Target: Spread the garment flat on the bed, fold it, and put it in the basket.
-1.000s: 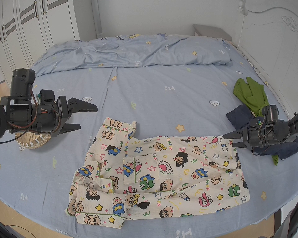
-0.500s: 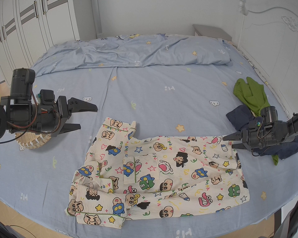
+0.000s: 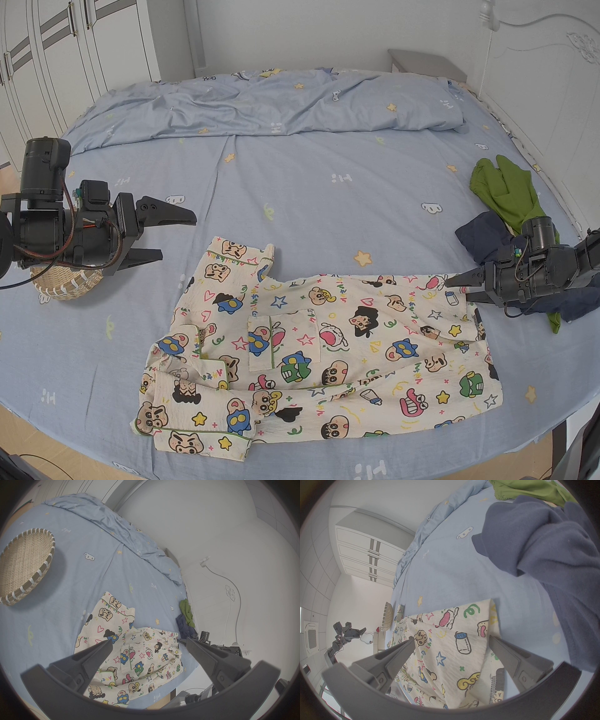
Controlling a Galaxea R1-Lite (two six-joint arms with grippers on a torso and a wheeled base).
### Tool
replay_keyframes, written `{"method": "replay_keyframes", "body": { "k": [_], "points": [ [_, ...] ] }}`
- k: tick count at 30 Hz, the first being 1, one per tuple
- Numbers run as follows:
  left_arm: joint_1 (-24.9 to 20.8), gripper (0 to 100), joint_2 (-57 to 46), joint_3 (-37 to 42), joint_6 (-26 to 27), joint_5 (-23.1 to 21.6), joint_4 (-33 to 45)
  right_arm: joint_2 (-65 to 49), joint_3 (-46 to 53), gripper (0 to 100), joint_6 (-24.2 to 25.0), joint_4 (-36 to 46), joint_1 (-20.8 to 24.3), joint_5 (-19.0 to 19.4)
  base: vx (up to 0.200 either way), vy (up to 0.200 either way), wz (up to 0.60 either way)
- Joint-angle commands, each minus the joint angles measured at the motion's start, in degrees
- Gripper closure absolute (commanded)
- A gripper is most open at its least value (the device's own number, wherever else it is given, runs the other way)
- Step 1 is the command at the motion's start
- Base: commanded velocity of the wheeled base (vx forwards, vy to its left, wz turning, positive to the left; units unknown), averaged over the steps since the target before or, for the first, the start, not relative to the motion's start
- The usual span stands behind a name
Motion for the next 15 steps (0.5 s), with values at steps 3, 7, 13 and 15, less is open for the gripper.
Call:
{"method": "replay_keyframes", "body": {
  "k": [3, 7, 13, 15],
  "points": [
    [0.02, 0, -0.11, 0.00, -0.03, 0.02, 0.02, 0.04, 0.09, 100, -0.05, -0.06, 0.14, 0.09, 0.000, 0.000, 0.00],
    [0.02, 0, -0.11, 0.00, -0.03, 0.02, 0.02, 0.13, 0.09, 100, 0.04, -0.23, 0.14, 0.00, 0.000, 0.000, 0.00],
    [0.02, 0, -0.20, 0.00, -0.03, 0.02, 0.02, 0.04, 0.00, 100, 0.04, -0.32, -0.04, 0.00, 0.000, 0.000, 0.00],
    [0.02, 0, -0.20, 0.00, -0.03, 0.11, 0.02, 0.04, -0.17, 100, 0.04, -0.32, -0.30, 0.00, 0.000, 0.000, 0.00]
  ]
}}
